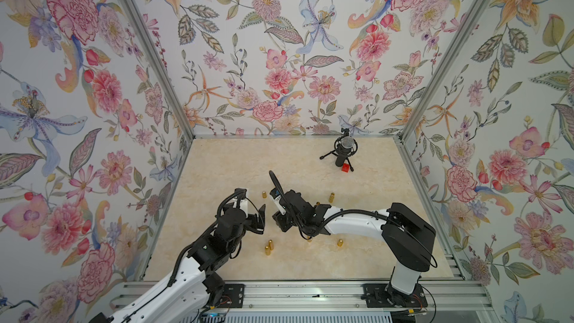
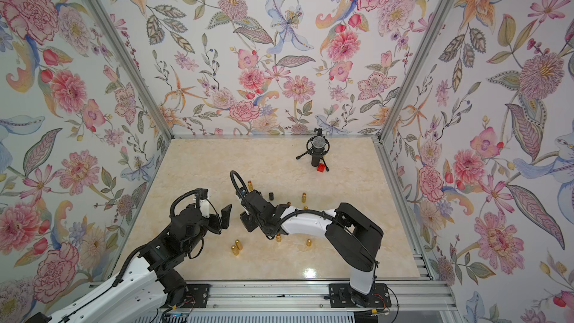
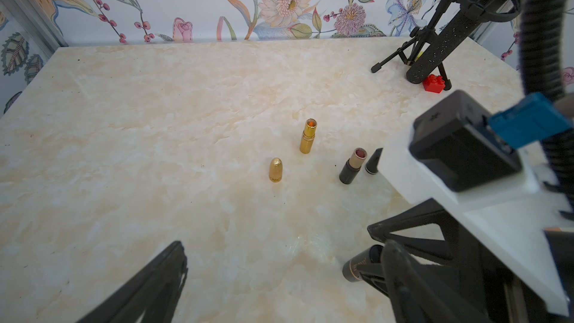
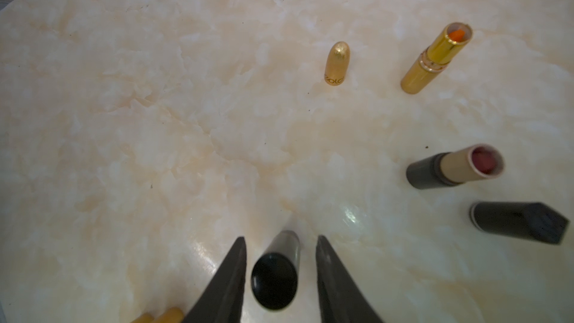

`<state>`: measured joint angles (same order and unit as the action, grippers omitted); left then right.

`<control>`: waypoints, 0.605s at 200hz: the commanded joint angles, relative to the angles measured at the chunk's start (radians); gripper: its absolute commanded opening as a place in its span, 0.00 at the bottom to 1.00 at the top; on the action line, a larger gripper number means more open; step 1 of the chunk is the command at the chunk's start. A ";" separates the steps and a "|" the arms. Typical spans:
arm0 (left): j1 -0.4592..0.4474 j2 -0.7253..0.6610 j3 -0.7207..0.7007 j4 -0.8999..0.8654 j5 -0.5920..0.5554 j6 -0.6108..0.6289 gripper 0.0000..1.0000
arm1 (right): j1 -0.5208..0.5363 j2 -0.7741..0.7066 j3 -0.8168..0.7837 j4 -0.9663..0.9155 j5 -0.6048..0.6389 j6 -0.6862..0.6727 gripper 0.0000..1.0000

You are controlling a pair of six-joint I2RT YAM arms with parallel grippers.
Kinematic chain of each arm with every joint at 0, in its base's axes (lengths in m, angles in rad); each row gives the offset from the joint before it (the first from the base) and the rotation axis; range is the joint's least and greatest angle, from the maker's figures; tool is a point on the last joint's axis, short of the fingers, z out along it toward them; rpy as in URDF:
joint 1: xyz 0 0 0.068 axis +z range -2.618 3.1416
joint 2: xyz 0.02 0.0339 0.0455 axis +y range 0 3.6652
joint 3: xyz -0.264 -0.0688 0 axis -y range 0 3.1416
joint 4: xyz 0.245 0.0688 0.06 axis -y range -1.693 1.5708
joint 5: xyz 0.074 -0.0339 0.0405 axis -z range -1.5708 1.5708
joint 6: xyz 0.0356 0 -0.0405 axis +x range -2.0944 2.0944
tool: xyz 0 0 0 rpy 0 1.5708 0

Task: Open the lipstick cap
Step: Pick up the lipstick at the center of the board.

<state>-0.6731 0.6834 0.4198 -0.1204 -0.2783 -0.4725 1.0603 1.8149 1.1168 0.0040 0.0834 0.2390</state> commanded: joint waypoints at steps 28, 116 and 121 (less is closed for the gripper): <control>0.016 0.005 0.007 -0.012 -0.033 -0.016 0.99 | -0.011 0.042 0.035 -0.004 0.006 -0.023 0.29; 0.020 0.008 0.002 -0.001 -0.029 -0.009 0.99 | -0.015 -0.031 0.025 -0.008 -0.023 -0.001 0.21; 0.021 0.010 0.002 0.001 -0.026 -0.006 0.99 | -0.016 -0.043 0.024 -0.012 -0.024 0.004 0.21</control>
<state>-0.6720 0.6899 0.4198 -0.1196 -0.2779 -0.4721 1.0531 1.8458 1.1271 0.0021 0.0769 0.2256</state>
